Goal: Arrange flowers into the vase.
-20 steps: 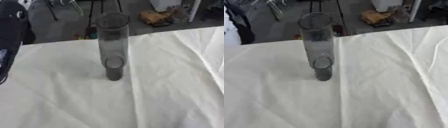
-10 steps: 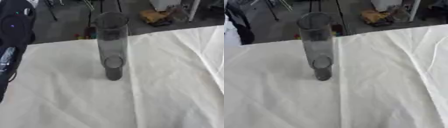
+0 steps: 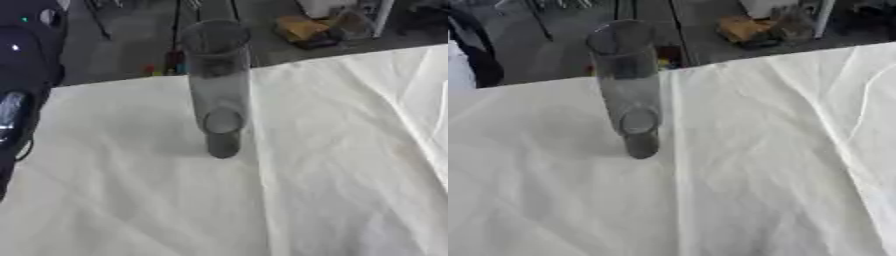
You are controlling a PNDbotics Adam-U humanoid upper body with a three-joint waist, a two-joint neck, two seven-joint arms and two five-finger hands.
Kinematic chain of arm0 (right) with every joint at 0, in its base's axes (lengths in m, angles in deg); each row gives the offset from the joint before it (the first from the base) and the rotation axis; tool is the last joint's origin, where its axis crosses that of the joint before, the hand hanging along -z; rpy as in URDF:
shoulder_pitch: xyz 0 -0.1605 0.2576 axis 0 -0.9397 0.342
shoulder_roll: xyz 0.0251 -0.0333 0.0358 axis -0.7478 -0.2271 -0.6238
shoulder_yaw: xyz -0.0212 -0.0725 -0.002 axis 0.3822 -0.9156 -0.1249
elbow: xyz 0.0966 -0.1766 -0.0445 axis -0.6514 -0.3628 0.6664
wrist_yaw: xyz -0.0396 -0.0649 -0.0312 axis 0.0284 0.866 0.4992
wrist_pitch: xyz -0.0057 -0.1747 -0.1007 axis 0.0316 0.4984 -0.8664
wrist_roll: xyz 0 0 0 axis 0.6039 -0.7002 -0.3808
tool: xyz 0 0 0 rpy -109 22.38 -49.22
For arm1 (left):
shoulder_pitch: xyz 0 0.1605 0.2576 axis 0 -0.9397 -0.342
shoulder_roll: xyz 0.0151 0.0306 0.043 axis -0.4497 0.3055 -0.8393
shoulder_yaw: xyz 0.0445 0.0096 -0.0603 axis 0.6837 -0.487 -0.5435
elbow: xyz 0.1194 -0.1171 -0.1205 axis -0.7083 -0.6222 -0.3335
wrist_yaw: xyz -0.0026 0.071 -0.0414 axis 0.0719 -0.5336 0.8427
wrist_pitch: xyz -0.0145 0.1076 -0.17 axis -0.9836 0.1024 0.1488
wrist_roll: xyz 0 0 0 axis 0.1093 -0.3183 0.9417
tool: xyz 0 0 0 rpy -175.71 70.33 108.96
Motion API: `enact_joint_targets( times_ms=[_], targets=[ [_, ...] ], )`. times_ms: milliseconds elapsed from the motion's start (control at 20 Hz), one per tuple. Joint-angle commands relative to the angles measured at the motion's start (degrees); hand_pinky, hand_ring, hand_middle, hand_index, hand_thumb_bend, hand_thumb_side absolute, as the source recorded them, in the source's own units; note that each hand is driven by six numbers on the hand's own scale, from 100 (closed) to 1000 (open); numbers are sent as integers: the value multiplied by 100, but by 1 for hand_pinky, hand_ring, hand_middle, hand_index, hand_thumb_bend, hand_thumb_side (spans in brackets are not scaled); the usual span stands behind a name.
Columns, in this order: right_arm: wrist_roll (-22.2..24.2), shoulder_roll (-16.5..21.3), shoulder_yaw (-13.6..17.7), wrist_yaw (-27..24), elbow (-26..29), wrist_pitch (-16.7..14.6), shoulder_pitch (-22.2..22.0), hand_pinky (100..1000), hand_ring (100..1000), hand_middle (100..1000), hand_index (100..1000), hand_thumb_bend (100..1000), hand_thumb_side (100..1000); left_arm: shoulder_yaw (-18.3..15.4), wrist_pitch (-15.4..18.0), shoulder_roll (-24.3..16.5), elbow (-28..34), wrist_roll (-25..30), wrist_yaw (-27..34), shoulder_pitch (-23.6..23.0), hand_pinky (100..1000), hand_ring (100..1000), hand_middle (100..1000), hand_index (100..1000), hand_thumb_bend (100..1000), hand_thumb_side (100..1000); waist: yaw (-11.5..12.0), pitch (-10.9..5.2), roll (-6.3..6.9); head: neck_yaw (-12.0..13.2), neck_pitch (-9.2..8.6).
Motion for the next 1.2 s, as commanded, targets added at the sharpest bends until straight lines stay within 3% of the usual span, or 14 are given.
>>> enact_joint_targets(
  times_ms=[50, 500, 1200],
  targets=[
    [-76, 104, -9, -31, 91, -118, 78, 748, 820, 601, 880, 100, 1000, 18, 12, -66, 116, 54, -28, 114, 100, 100, 100, 100, 100, 712, -15, -90, -13, 38, -83],
    [-52, 76, -10, -31, 91, -93, 123, 749, 822, 598, 880, 100, 1000, 166, -14, -49, 70, 293, -299, -41, 100, 100, 100, 100, 100, 707, -81, -18, 34, 70, -172],
    [-32, 30, -19, -27, 91, -73, 187, 750, 824, 594, 881, 100, 1000, 193, 426, -5, 204, 600, -287, -194, 100, 100, 100, 100, 100, 697, -127, 92, 43, 85, -370]
  ],
)
